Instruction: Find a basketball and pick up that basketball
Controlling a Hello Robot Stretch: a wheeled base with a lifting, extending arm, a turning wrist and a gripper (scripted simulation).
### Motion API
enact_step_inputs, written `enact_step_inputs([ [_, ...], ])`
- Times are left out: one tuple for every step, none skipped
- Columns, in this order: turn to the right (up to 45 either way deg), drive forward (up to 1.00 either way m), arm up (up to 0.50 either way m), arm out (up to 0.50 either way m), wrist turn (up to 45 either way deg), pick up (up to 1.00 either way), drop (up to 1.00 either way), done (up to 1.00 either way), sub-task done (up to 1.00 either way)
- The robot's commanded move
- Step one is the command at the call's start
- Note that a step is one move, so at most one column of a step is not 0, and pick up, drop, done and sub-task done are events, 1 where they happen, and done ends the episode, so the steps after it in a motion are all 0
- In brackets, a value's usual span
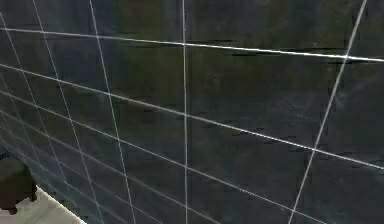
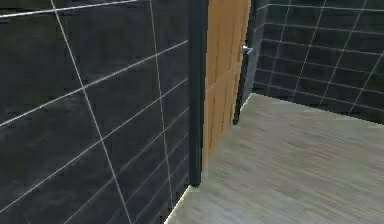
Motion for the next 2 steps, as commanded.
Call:
enact_step_inputs([
  [-45.0,0.00,0.00,0.00,0.0,0.00,0.00,0.00,0.00],
  [-15.0,0.00,0.00,0.00,0.0,0.00,0.00,0.00,0.00],
])
